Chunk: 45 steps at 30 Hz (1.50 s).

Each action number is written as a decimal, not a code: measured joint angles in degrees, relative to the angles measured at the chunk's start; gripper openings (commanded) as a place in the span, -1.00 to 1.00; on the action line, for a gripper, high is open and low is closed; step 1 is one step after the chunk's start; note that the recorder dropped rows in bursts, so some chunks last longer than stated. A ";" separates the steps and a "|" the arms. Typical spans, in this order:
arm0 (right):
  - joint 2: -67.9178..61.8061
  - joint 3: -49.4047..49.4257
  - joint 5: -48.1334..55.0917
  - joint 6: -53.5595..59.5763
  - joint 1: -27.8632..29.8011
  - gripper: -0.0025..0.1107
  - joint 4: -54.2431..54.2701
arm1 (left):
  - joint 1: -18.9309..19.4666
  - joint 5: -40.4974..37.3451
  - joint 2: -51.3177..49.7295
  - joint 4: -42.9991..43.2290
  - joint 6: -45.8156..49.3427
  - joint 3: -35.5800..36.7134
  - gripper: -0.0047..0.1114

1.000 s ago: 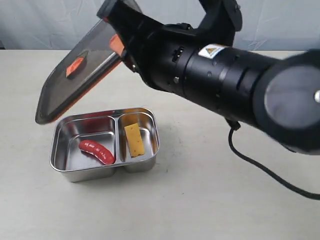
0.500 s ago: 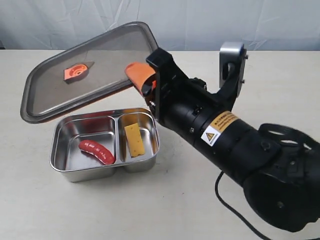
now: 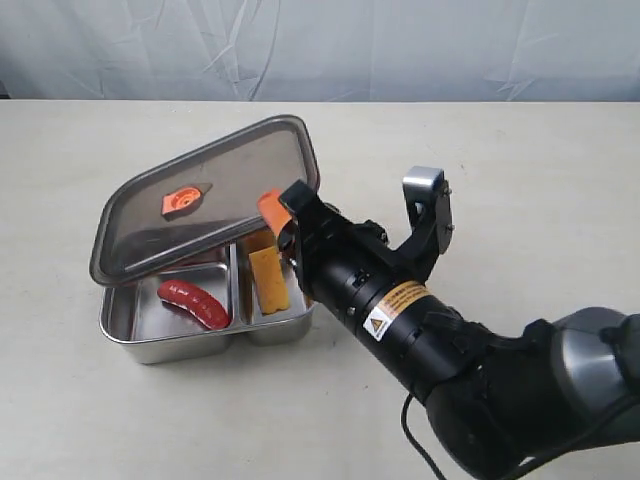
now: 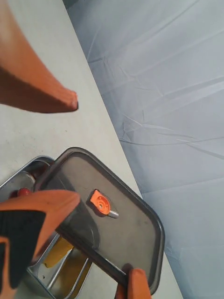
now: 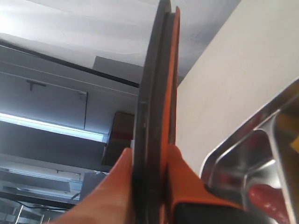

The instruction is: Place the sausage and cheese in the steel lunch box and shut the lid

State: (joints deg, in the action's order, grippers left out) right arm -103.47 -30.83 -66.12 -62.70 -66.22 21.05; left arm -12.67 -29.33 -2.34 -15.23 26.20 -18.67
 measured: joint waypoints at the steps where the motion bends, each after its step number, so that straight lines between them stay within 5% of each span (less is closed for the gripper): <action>1: -0.87 0.00 -0.27 -0.43 0.02 -0.97 0.00 | 0.00 0.00 0.00 0.00 0.00 0.00 -0.07; 20: -9.85 -2.10 -3.57 -9.09 -0.24 -0.97 -1.85 | 0.00 0.00 0.00 0.00 0.00 0.00 -0.07; 45: -10.00 -2.60 -0.05 -4.71 -5.26 -0.97 6.49 | 0.00 0.00 0.00 -0.36 0.00 0.00 -0.07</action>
State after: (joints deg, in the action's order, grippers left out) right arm -113.47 -33.43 -66.17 -67.42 -71.47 27.53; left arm -12.67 -29.33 -2.34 -15.59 26.20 -18.67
